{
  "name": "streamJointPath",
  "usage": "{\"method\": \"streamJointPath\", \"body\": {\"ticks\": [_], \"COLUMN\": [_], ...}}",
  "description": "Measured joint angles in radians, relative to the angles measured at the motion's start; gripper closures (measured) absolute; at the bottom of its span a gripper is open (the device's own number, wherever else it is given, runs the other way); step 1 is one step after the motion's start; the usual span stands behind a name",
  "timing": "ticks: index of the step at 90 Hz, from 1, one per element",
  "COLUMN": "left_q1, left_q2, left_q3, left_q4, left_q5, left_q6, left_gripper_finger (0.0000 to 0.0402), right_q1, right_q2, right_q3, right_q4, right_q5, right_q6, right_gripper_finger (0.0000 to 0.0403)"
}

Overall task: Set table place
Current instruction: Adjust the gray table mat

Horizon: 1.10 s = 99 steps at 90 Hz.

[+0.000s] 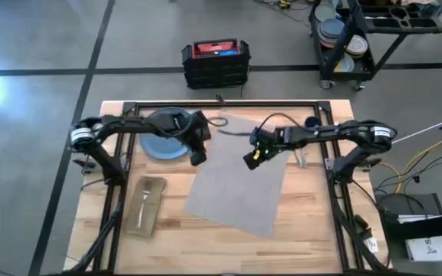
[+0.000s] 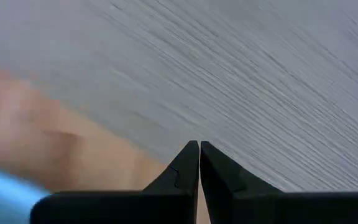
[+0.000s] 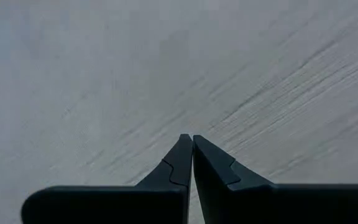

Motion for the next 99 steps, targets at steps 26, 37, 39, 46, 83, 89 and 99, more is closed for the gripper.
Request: {"method": "streamJointPath", "body": {"ticks": [26,37,39,46,83,89,99], "left_q1": [-0.060,-0.060,-0.060,-0.059,-0.090,-0.113,-0.157], "left_q2": [0.085,0.083,0.080,0.074,0.073,0.073,0.073], "left_q3": [0.000,0.000,0.000,0.000,0.000,0.000,0.000], "left_q4": [-0.007,-0.001,0.002,0.010,0.106,0.107,0.111], "left_q5": [0.047,0.046,0.046,0.045,0.118,0.122,0.105], "left_q6": [0.051,0.061,0.061,0.062,0.047,0.034,0.012], "left_gripper_finger": [0.0401,0.0401,0.0401,0.0401,0.0401,0.0401,0.0401], "right_q1": [0.228,0.348,0.368,0.444,0.562,0.511,0.410], "right_q2": [0.041,0.041,0.041,0.041,0.046,0.047,0.047], "right_q3": [-0.037,-0.031,-0.028,-0.016,0.068,0.058,0.040], "right_q4": [0.022,0.028,0.032,0.050,0.093,0.089,0.068], "right_q5": [-0.009,-0.008,-0.008,-0.008,0.222,0.224,0.221], "right_q6": [0.198,0.325,0.349,0.426,0.518,0.493,0.421], "right_gripper_finger": [0.0403,0.0403,0.0403,0.0403,0.0403,0.0403,0.0403]}}
